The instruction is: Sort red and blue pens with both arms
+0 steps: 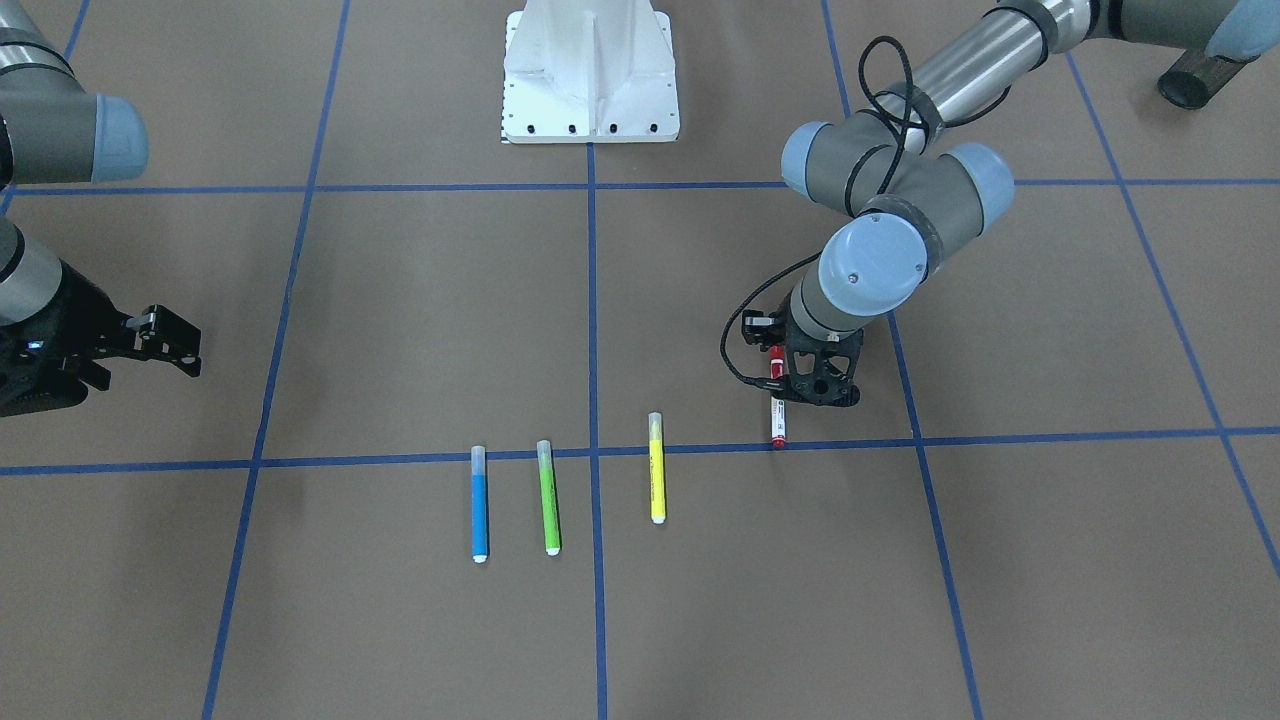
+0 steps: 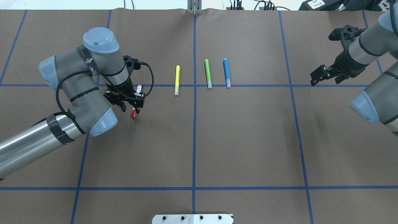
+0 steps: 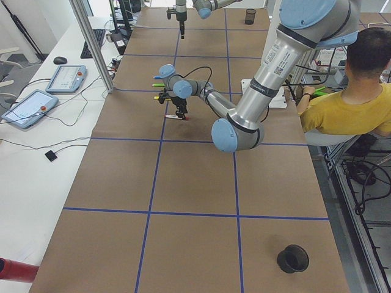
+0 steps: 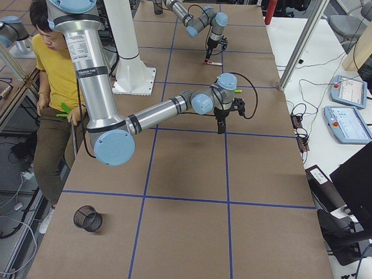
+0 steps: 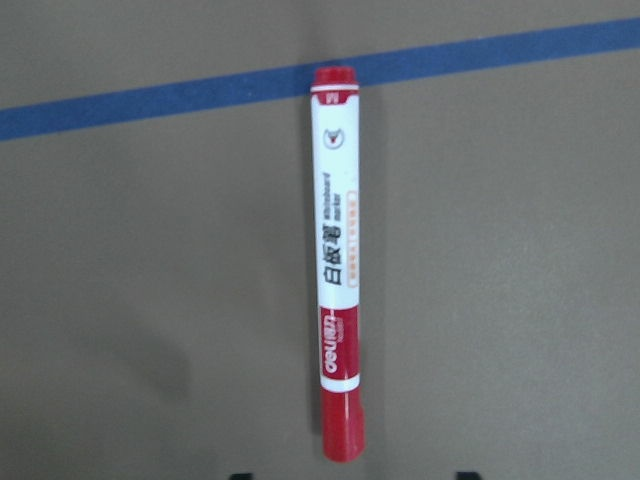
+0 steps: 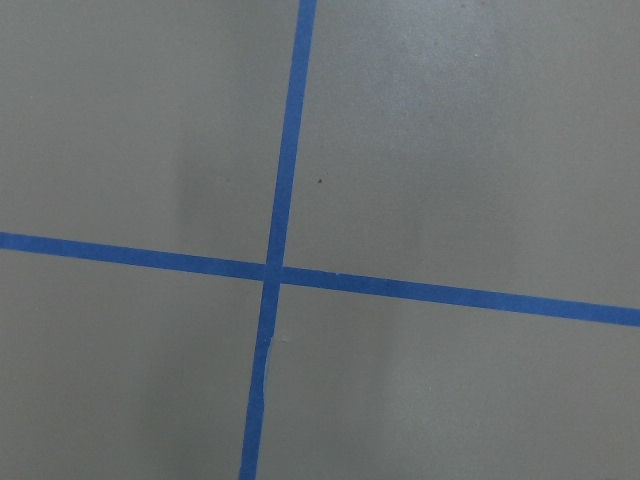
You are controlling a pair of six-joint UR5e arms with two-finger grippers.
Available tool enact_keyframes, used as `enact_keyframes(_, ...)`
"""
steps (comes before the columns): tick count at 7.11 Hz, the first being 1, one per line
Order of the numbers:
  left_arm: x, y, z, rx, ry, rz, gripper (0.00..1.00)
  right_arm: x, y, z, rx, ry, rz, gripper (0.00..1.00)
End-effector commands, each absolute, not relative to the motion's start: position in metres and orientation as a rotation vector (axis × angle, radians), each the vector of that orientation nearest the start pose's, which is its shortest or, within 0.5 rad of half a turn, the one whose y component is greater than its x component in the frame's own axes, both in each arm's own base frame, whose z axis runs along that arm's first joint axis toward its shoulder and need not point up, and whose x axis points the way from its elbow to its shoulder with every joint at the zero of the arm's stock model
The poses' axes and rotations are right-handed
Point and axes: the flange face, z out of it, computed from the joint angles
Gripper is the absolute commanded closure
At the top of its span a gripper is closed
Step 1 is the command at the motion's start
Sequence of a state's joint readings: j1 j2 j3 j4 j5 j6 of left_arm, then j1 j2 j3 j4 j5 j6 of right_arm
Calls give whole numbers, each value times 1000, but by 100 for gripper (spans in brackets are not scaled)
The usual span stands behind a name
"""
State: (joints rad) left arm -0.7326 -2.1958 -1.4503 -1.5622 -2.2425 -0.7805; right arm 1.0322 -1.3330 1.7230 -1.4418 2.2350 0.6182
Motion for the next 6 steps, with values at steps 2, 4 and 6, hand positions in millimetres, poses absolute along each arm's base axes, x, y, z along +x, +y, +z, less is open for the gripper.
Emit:
enact_keyframes(2, 495, -525, 342, -157, 792, 233, 46, -242, -541, 446, 61, -815, -99, 1)
enact_keyframes(4, 501, -520, 341, -159, 792, 243, 47, -243, -541, 446, 60, -815, -101, 1)
enact_keyframes(6, 502, -520, 344, -166, 786, 238, 49, -243, -541, 446, 62, -815, -101, 1)
